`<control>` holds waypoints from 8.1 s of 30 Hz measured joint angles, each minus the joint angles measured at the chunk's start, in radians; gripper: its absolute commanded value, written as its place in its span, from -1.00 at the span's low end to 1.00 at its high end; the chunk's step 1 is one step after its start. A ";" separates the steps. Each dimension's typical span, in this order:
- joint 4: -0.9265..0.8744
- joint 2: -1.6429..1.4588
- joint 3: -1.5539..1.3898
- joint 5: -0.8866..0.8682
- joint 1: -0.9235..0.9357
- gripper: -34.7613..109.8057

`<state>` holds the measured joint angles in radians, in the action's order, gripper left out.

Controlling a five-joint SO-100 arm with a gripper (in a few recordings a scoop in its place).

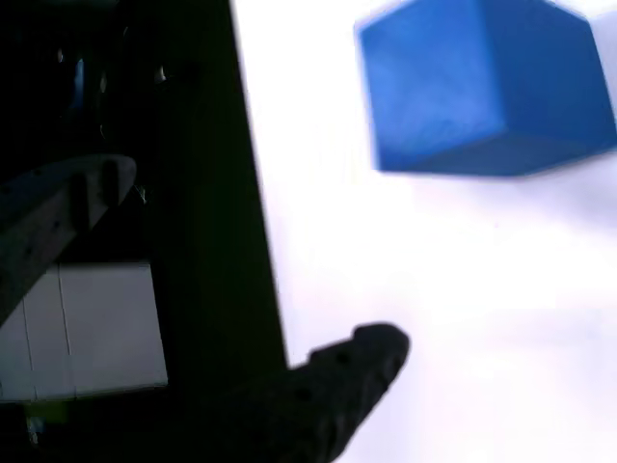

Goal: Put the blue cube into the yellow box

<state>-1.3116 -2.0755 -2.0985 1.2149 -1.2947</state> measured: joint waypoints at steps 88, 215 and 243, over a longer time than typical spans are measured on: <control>0.660 0.207 0.150 0.646 0.449 -0.25; -0.028 -1.241 -1.020 0.443 1.224 -0.52; -0.031 -1.241 -1.020 0.393 1.233 -0.52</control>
<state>-1.3422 -3.3165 -3.1186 1.6076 -0.0614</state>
